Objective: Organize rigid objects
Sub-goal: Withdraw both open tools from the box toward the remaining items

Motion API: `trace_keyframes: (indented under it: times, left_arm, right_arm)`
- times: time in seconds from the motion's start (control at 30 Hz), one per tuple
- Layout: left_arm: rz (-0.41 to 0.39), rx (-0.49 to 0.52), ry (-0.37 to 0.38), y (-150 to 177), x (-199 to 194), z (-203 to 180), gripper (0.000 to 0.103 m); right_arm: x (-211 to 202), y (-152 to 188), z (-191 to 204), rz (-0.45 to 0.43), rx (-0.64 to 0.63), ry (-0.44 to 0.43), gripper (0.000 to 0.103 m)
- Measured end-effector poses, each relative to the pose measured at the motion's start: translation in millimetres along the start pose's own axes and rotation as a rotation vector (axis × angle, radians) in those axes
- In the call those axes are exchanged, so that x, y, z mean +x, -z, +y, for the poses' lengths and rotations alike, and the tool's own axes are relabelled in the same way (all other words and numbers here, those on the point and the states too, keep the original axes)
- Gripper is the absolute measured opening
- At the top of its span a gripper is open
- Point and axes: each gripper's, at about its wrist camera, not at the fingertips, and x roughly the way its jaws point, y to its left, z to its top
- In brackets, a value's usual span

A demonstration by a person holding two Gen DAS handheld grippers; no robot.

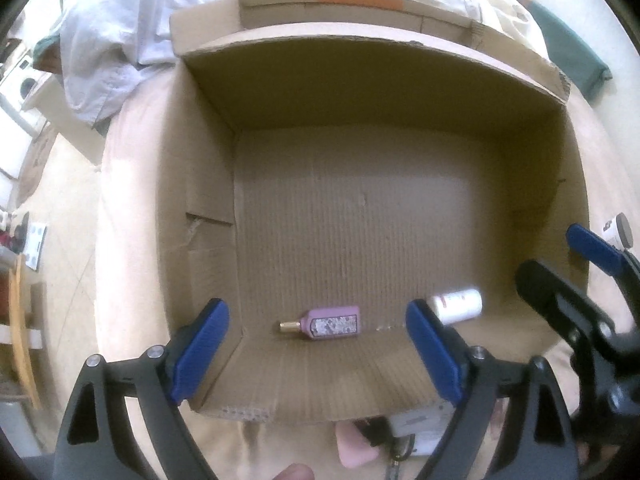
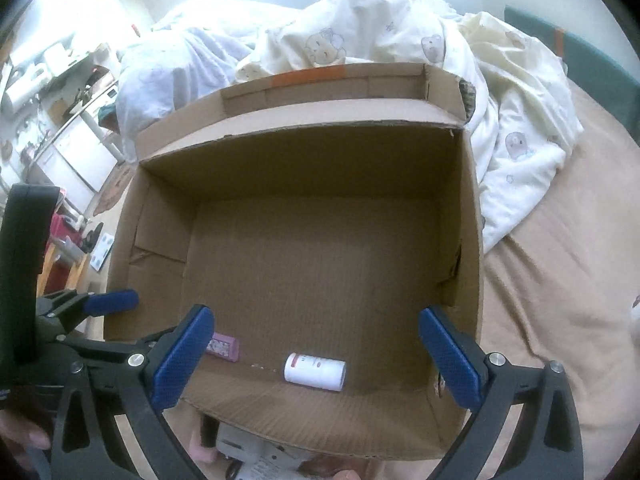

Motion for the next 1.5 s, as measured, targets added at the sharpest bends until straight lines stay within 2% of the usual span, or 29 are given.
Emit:
trace_keyframes:
  times: [0.17, 0.33, 0.6, 0.87, 1.07, 1.33, 1.5]
  left_arm:
    - [-0.010, -0.001, 0.035, 5.1, -10.5, 1.6, 0.089]
    - [-0.056, 0.028, 0.026, 7.7, -30.1, -1.6, 0.089]
    - [-0.079, -0.014, 0.046, 19.1, -54.2, 9.7, 0.089]
    - [-0.091, -0.031, 0.011, 43.2, -69.1, 26.2, 0.089]
    - [-0.091, -0.048, 0.002, 60.0, -71.2, 35.3, 0.089]
    - [-0.076, -0.009, -0.009, 77.3, -55.1, 35.2, 0.089]
    - [-0.052, -0.052, -0.007, 84.8, -40.3, 46.2, 0.089]
  right_arm:
    - [-7.1, -1.3, -2.2, -0.016, 0.011, 0.001, 0.103]
    - [-17.8, -2.8, -3.0, -0.037, 0.025, -0.001, 0.103]
    - [-39.8, -2.8, -5.3, -0.073, 0.049, 0.000, 0.103]
    - [-65.1, 4.2, -1.0, -0.092, 0.011, 0.004, 0.103]
    - [-78.2, 16.1, 1.1, -0.062, -0.011, 0.000, 0.103]
    - [-78.7, 40.8, -11.2, 0.035, 0.050, -0.058, 0.103]
    - [-73.1, 56.6, -21.4, 0.065, 0.099, -0.060, 0.103]
